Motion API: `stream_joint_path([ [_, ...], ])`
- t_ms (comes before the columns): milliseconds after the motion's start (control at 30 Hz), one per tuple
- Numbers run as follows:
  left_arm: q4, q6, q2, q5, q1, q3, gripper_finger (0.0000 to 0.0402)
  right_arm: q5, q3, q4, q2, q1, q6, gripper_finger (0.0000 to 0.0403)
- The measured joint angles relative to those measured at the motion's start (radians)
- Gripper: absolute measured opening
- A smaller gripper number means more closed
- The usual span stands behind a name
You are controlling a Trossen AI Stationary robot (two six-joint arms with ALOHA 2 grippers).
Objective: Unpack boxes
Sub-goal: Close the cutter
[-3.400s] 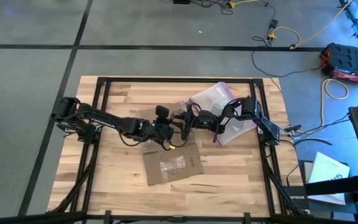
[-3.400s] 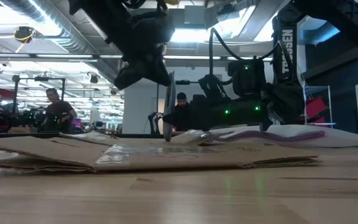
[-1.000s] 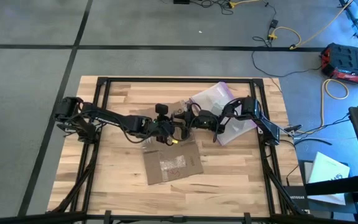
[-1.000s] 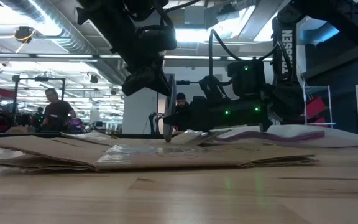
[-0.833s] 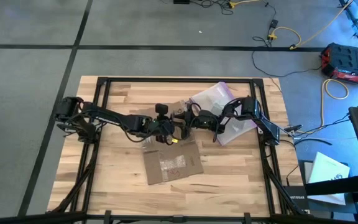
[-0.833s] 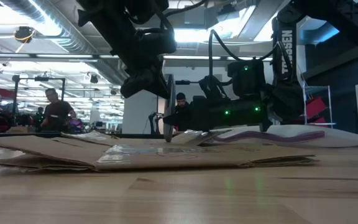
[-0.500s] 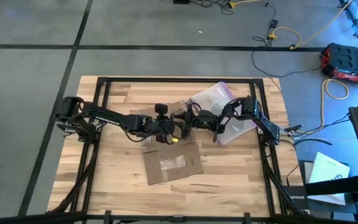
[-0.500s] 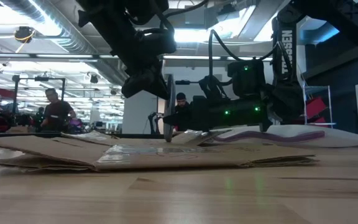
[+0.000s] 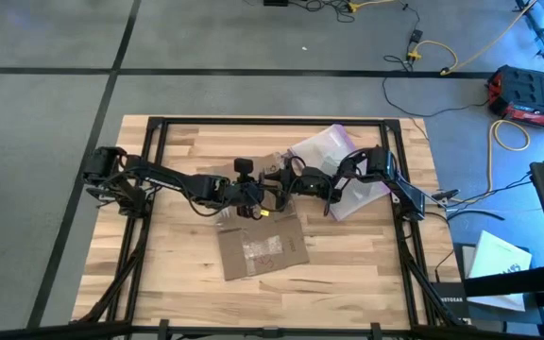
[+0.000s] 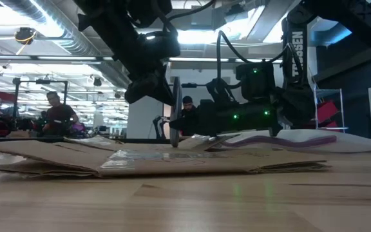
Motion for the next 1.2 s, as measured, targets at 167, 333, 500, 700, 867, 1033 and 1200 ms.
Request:
stream_joint_path([
  [167,0.006,-0.011,0.0,0.002,0.0,0.0,0.0,0.0,0.0,0.0,0.0,0.0,0.0,0.0104],
  [333,0.004,-0.026,0.001,0.003,0.0,0.0,0.0,0.0,0.0,0.0,0.0,0.0,0.0,0.0104],
  [500,-0.035,-0.056,0.01,0.048,0.002,-0.02,0.0,-0.003,0.001,0.004,0.0,0.0,0.003,0.0104],
  [700,-0.013,-0.046,0.005,0.033,-0.012,-0.034,0.0,-0.004,0.001,0.003,-0.001,0.0,0.003,0.0104],
  [867,-0.009,-0.061,-0.014,-0.002,-0.035,-0.019,0.0,-0.005,0.001,0.002,-0.001,0.0,0.002,0.0104],
  [1033,-0.049,-0.02,-0.018,-0.164,-0.089,0.032,0.0,-0.005,0.001,0.004,-0.004,0.005,0.002,0.0104],
  [1200,-0.096,0.029,-0.052,-0.248,-0.127,0.205,0.0,-0.017,0.002,-0.052,-0.066,0.028,0.008,0.0104],
])
